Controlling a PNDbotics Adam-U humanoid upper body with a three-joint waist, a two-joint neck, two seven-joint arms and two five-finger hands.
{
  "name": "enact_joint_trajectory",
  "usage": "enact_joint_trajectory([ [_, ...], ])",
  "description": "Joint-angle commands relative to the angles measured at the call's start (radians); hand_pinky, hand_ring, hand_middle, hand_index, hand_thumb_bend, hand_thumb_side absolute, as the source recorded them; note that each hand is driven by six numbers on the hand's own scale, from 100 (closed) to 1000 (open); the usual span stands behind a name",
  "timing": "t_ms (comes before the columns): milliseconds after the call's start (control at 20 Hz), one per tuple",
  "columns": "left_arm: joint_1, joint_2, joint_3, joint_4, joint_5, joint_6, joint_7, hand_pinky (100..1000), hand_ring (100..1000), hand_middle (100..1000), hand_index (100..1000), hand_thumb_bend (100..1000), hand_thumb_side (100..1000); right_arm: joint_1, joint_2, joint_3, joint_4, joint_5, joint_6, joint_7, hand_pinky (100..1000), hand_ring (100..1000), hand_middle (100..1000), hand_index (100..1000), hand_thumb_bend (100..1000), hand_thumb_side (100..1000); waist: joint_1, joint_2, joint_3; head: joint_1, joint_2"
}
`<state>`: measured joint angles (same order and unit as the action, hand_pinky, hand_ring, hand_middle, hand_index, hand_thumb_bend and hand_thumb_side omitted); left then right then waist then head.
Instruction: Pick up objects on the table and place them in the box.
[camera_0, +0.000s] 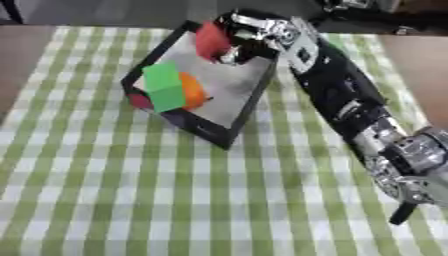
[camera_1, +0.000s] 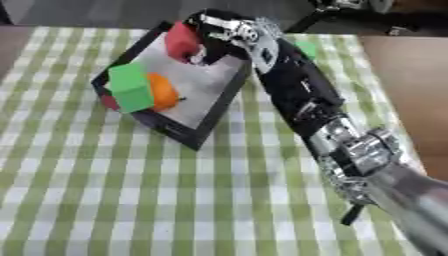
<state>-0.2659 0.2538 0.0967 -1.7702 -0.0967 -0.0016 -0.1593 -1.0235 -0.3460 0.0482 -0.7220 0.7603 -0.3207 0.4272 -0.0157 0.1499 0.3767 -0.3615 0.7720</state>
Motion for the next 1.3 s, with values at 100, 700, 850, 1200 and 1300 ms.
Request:
enact_joint_trajectory([
  [100,-0.009,0.012,0.005,-0.021,0.005,-0.001,-0.003,806,638,660,895,399,953,-0.029,-0.016,0.042,-0.009,0.07,-0.012,0.018,984,955,971,1000,462,444,0.007,-0.004,0.0,-0.006,-0.002],
  [700,0.017,0.025,0.021,-0.012,-0.004,0.004,0.004,808,637,660,895,395,961,-0.011,-0.111,-0.093,-0.162,0.126,-0.001,-0.102,971,911,926,996,434,437,-0.011,-0.021,-0.051,0.018,-0.002],
  [850,0.028,0.032,0.029,-0.011,-0.008,0.005,0.009,808,635,658,895,395,962,0.018,-0.172,-0.117,-0.143,0.084,0.027,-0.146,968,908,923,996,420,440,-0.02,-0.027,-0.07,0.033,-0.002],
  [1200,0.053,0.046,0.048,-0.006,-0.015,0.01,0.026,808,634,657,895,393,966,0.149,-0.336,-0.155,-0.023,-0.004,0.098,-0.136,977,934,934,998,410,464,-0.034,-0.038,-0.113,0.065,-0.002],
  [1300,0.057,0.046,0.048,-0.004,-0.016,0.01,0.024,808,633,657,895,392,967,0.164,-0.36,-0.162,0.026,-0.033,0.118,-0.106,976,931,930,997,407,468,-0.035,-0.04,-0.115,0.067,-0.002],
])
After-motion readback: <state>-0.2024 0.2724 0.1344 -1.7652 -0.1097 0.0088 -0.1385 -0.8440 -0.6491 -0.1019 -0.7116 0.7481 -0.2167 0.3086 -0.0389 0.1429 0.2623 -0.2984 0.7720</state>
